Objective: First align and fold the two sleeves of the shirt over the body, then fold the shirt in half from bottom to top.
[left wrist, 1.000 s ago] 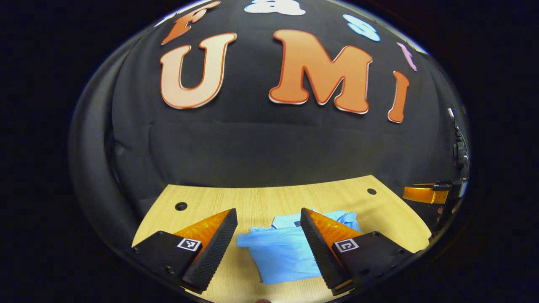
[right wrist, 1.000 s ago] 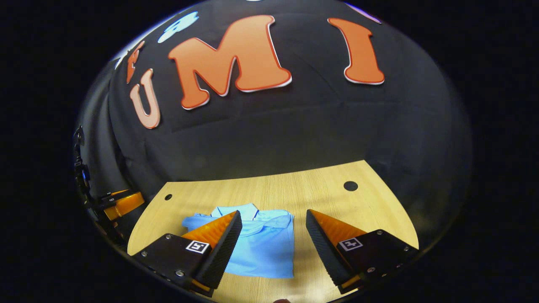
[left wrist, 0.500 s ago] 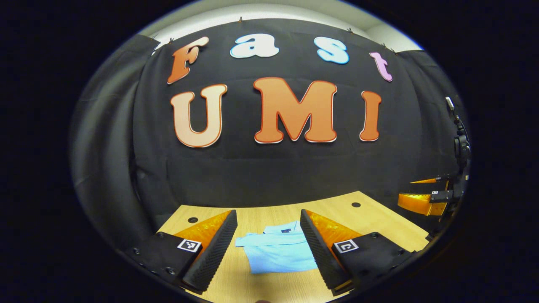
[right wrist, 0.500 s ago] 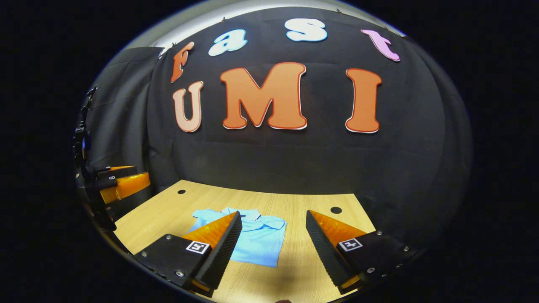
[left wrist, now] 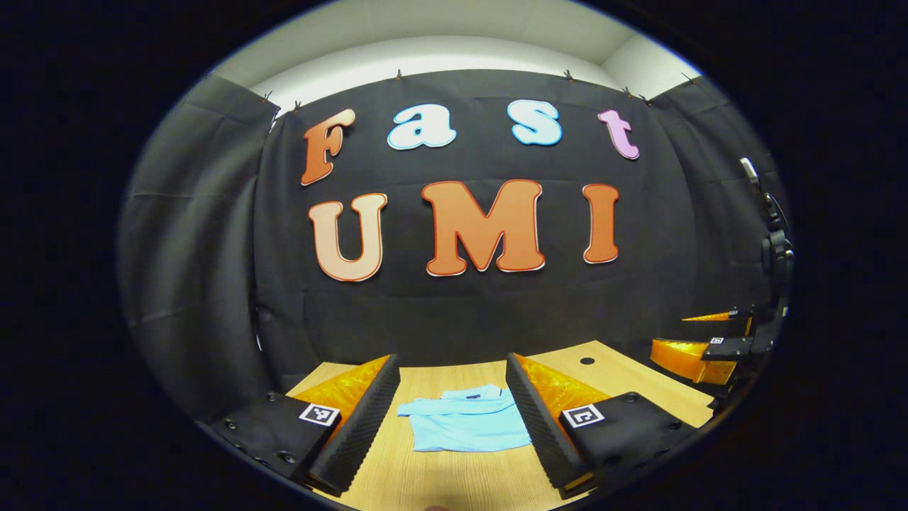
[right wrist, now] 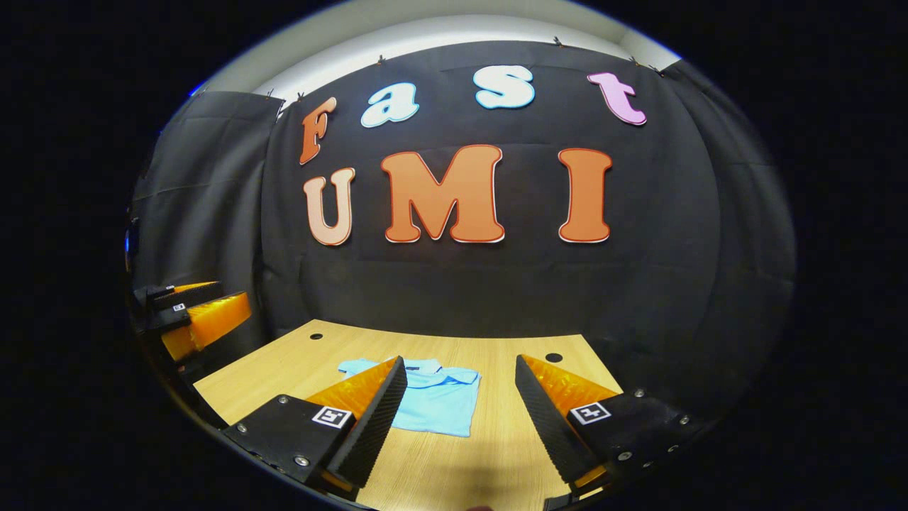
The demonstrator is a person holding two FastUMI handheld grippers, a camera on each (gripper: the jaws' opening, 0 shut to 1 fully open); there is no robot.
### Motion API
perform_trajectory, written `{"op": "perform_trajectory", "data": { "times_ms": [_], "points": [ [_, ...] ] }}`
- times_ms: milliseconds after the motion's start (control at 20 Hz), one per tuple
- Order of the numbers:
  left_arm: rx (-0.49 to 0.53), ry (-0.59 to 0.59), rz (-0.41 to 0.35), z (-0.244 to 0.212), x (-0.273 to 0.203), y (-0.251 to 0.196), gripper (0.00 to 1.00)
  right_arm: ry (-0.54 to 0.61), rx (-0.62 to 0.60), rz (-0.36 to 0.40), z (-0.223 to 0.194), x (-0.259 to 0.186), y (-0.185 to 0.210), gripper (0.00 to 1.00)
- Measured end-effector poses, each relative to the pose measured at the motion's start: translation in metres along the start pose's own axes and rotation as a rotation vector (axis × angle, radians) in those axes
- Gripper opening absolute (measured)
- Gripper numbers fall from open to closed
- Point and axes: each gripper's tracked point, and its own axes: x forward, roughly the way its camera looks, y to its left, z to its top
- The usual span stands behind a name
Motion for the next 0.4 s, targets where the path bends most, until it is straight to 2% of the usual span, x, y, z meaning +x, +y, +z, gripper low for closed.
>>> {"op": "perform_trajectory", "data": {
  "times_ms": [150,200,300,400],
  "points": [
    [0.000,0.017,-0.010,-0.010,-0.016,-0.006,0.99,-0.016,0.029,-0.031,0.001,-0.012,-0.007,0.96],
    [-0.016,0.024,-0.015,-0.014,-0.022,-0.009,0.97,-0.023,0.033,-0.028,0.000,-0.014,-0.005,0.96],
    [-0.021,0.038,-0.044,-0.023,-0.026,-0.016,0.99,-0.043,0.011,-0.026,0.001,-0.021,-0.001,0.96],
    [0.006,0.057,-0.042,-0.030,-0.028,-0.008,0.99,-0.066,-0.020,-0.015,0.003,-0.025,0.010,0.96]
  ]
}}
